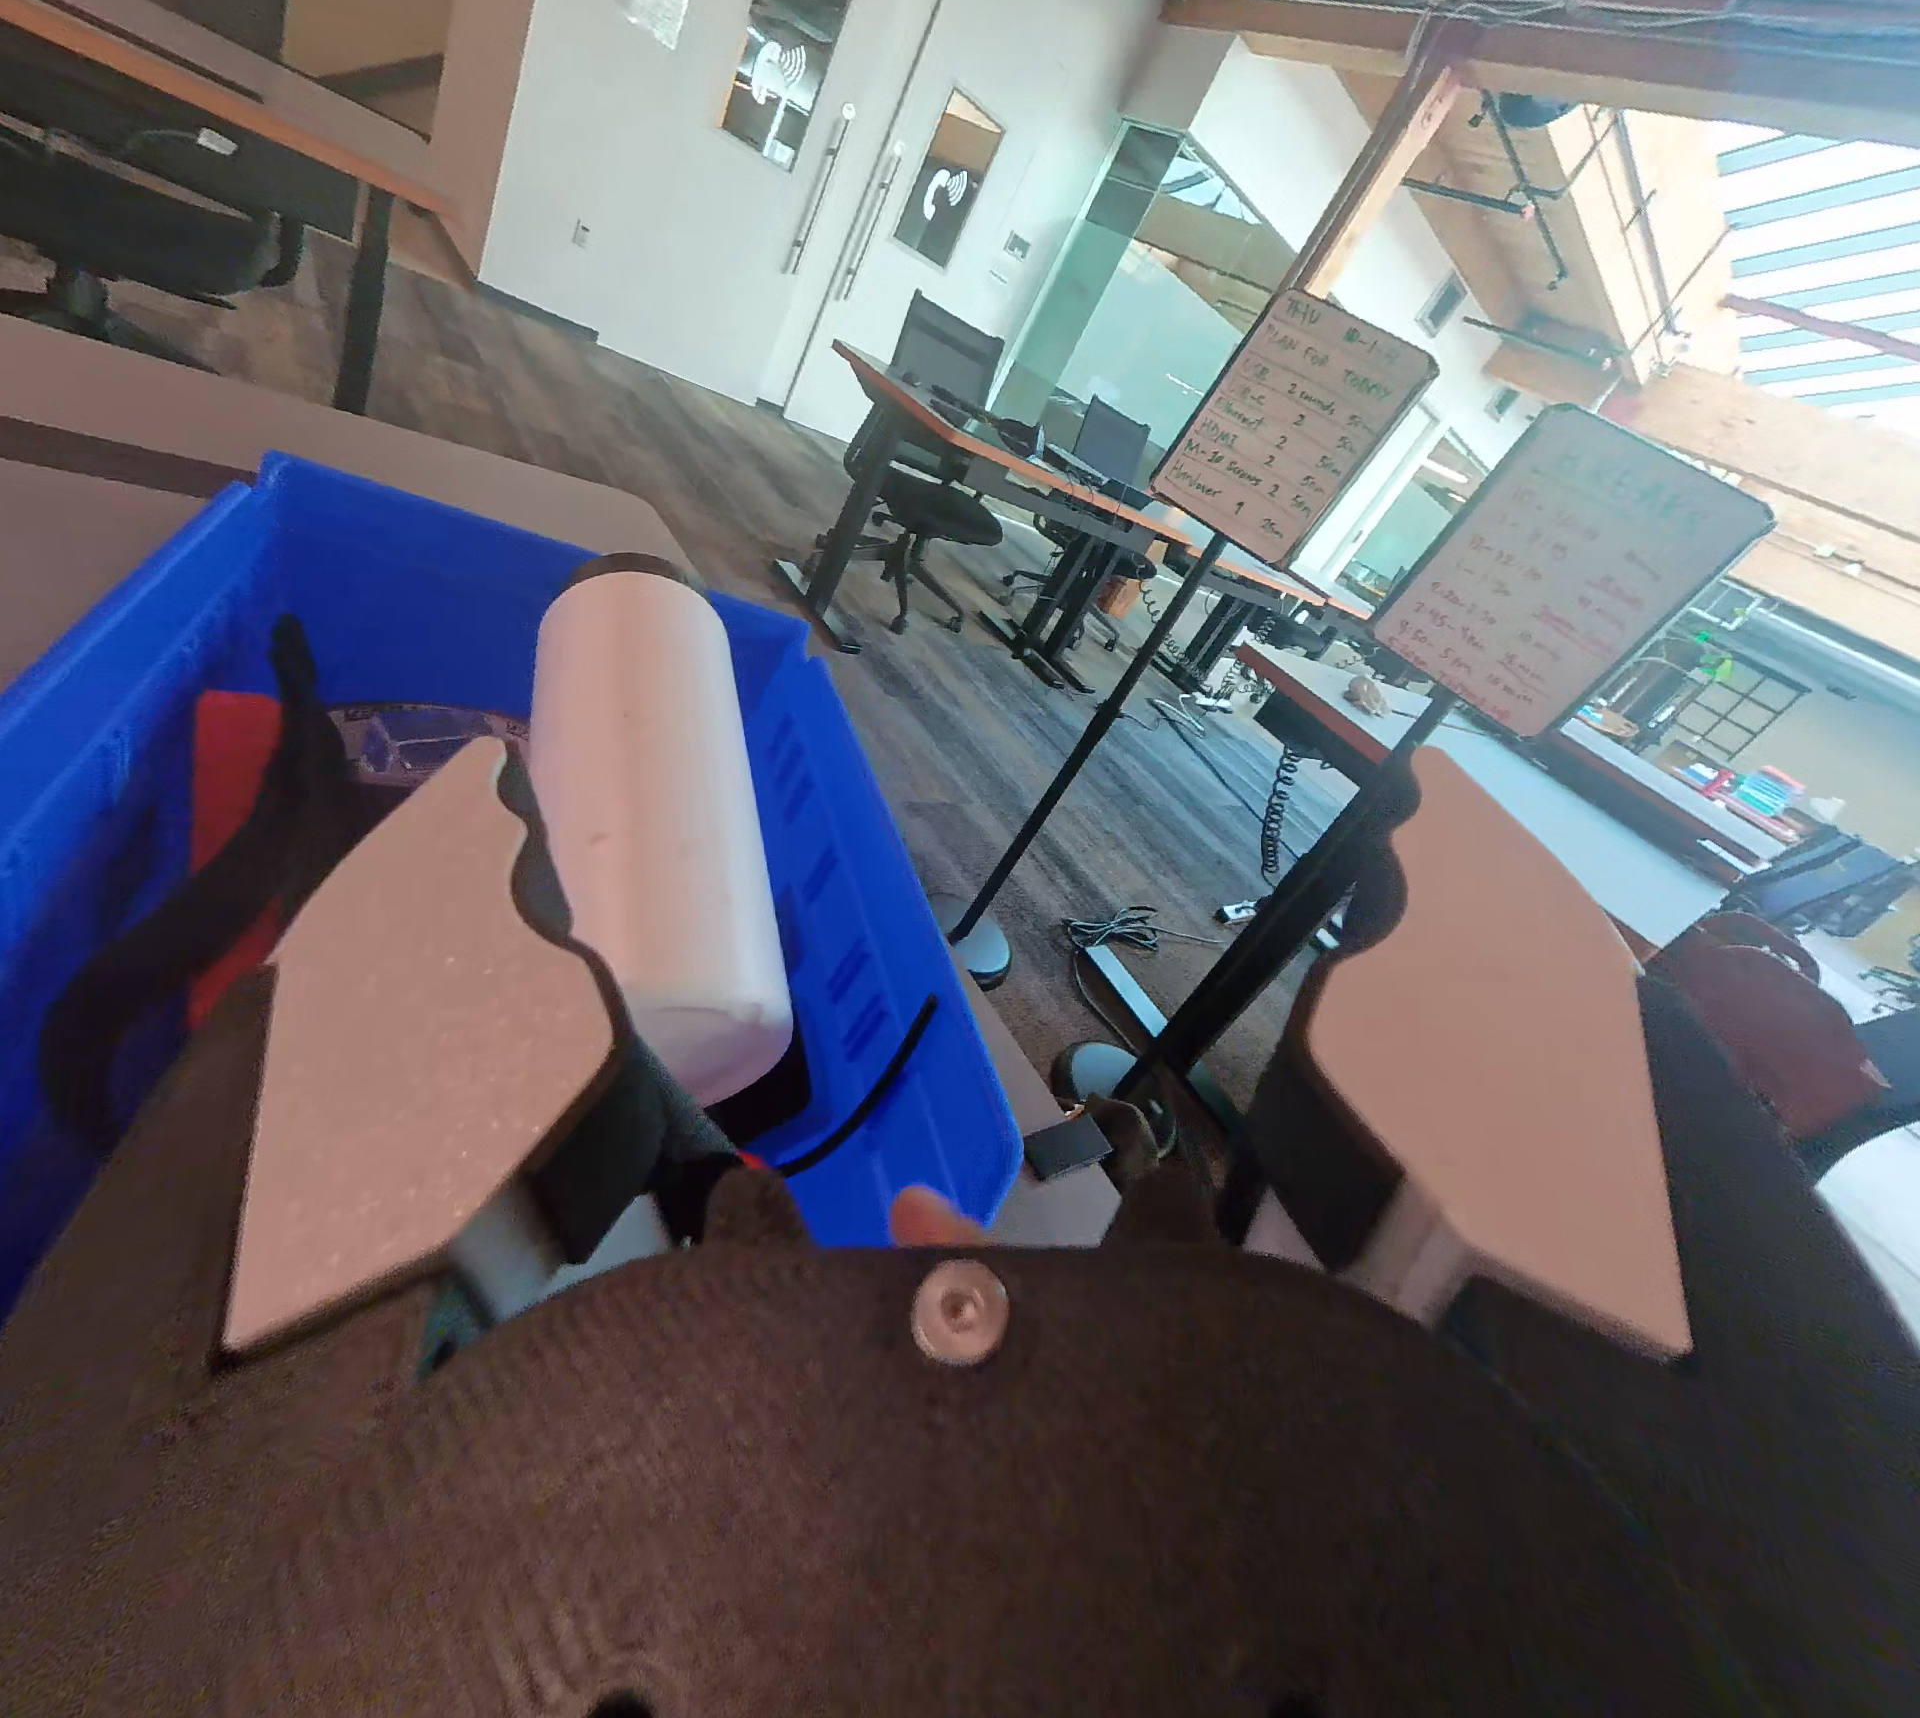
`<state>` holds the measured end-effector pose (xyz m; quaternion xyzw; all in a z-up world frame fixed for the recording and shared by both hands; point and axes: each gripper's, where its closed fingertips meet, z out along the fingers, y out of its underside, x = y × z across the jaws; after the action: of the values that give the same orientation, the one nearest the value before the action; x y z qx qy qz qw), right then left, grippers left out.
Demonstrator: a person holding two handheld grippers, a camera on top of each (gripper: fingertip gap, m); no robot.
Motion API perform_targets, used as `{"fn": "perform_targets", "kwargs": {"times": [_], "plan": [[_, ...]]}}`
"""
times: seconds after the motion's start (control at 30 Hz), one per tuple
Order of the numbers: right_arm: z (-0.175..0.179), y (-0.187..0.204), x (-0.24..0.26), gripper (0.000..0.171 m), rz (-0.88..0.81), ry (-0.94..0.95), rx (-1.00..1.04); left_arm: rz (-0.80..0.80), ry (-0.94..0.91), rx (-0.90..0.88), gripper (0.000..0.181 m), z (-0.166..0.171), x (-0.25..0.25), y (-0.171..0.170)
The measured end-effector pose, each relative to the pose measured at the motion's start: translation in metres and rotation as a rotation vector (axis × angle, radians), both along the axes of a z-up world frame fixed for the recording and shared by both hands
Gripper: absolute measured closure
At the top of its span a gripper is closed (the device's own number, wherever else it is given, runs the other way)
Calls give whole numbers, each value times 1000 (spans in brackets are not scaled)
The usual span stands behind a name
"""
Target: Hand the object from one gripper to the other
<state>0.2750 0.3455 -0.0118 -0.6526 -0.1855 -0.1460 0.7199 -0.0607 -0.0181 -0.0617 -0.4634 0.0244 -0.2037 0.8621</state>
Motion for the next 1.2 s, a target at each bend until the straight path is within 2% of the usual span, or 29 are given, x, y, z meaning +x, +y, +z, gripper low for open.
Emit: {"fn": "perform_targets", "kwargs": {"times": [0.13,0.27,0.33,0.37,0.47,0.5,0.6,0.77,0.9,0.97,1.07,1.2], "plan": [[5,-3,-2,25,40,99,9,1,-1,1,125,1,0,0],[29,-20,-12,27,214,322,75,10,8,5,125,3,1,-1],[56,-43,-7,34,315,451,218,15,15,7,125,3,1,-2],[75,-63,-1,43,355,495,359,16,20,1,126,4,2,-1],[119,-150,12,71,426,445,900,22,41,-11,128,4,4,-1],[124,-174,11,75,426,394,1003,26,46,-7,128,5,5,-2],[133,-211,-4,83,456,298,1103,31,60,0,132,10,5,-6],[140,-239,-6,94,573,392,1129,55,63,-41,138,25,-10,-12],[143,-240,2,102,574,428,1124,204,176,-251,140,31,-53,-14],[144,-238,4,109,585,441,1107,344,217,-371,139,34,-90,-24],[145,-236,9,110,592,475,1093,614,279,-509,139,41,-156,-52],[147,-233,11,116,622,525,1063,836,284,-901,131,27,-241,-88]]}}
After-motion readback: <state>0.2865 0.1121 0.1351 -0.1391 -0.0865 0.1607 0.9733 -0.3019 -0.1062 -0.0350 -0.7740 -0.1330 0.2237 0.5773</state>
